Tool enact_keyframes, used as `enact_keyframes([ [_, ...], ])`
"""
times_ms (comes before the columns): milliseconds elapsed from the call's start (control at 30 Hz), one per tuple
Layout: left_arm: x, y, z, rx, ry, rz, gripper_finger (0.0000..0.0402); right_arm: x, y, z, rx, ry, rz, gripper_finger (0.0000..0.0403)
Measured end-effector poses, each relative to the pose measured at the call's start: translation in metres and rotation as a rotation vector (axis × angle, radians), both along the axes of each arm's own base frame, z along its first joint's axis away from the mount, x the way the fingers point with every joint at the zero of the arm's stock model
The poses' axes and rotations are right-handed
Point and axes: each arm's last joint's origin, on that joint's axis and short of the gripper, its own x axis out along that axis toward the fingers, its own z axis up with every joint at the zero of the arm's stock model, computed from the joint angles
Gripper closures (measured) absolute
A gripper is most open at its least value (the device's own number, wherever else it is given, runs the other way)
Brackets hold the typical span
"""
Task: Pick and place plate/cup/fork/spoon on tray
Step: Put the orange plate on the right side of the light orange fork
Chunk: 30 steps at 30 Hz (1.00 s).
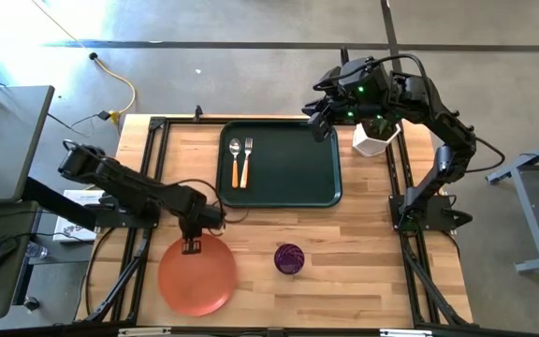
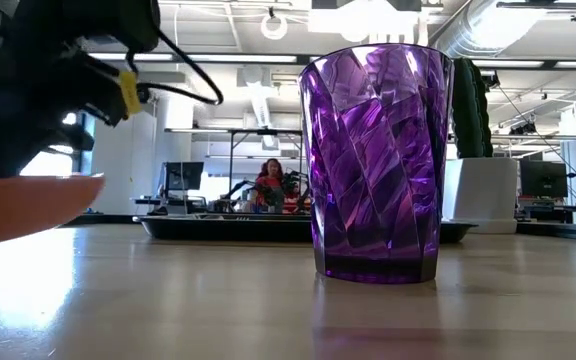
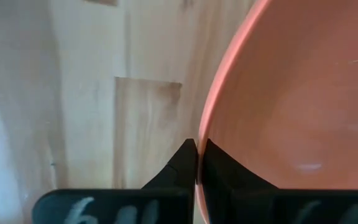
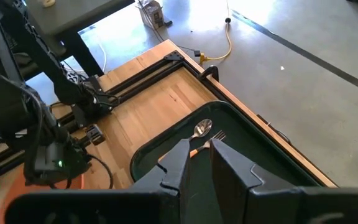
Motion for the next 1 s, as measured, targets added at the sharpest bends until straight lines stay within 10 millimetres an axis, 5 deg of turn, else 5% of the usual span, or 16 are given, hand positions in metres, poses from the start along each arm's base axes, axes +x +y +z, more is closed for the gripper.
enact_keyframes([
  [333,-0.009,0.033,0.03,0.043,-0.148,0.221,0.04,0.0,0.0,0.0,0.015,-0.007,-0.011,0.035],
  [567,-0.016,0.062,0.048,0.103,-0.263,0.541,0.0401,0.0,0.0,0.001,0.049,-0.032,-0.036,0.035],
  [1000,-0.005,0.113,0.09,0.099,-0.801,0.873,0.0401,0.005,-0.001,0.008,0.063,-0.138,-0.056,0.035],
])
